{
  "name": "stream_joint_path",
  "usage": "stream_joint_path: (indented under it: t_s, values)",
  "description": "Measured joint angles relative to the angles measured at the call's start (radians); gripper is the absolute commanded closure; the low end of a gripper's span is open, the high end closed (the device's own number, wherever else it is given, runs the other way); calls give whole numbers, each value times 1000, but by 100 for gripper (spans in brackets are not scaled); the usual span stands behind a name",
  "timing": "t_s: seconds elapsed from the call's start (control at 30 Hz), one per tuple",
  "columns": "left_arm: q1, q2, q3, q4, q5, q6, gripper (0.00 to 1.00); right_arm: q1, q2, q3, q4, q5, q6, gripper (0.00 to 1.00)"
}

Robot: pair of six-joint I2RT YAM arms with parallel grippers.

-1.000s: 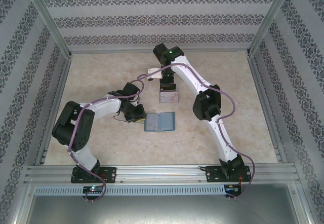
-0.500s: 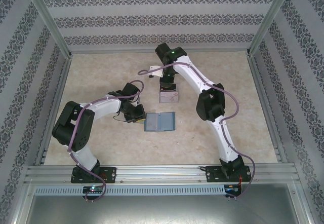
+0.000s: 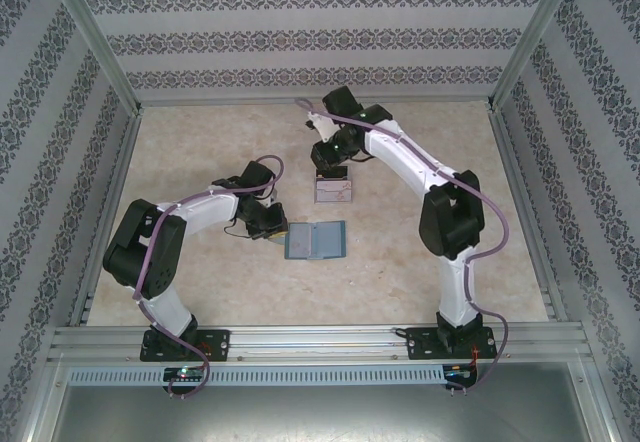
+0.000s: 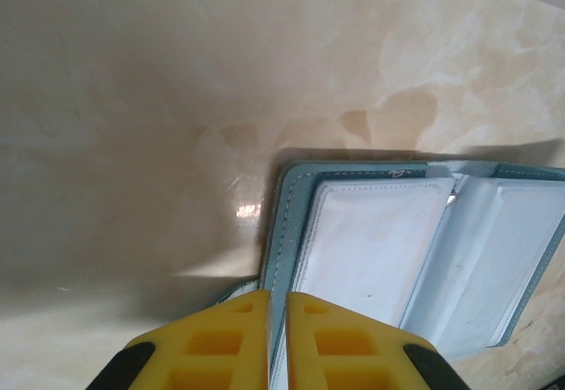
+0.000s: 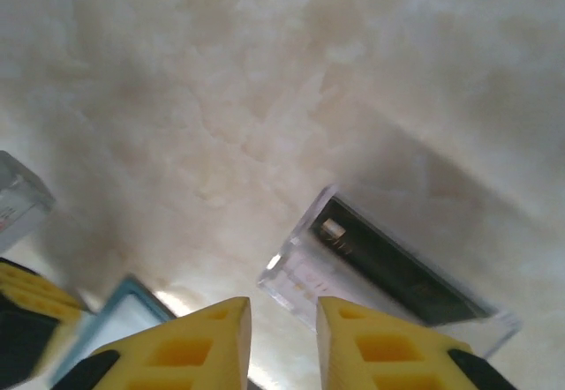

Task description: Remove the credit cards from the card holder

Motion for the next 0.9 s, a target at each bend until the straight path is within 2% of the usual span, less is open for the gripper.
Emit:
stream_joint_path:
  t_s: [0.17, 0.3, 0.6, 0.9]
  values:
    - [6, 0, 3, 0, 0, 14, 89, 5, -95, -214, 108, -80, 285, 77]
    - [10, 4, 10, -1, 2, 22, 92, 27, -155, -348, 194, -134, 435, 78]
    - [10, 33, 16, -1, 33, 40, 96, 101, -180, -489, 339, -208, 654, 85]
    - [10, 35, -6, 0, 61, 40, 97, 171, -146, -554, 438, -239, 786, 87]
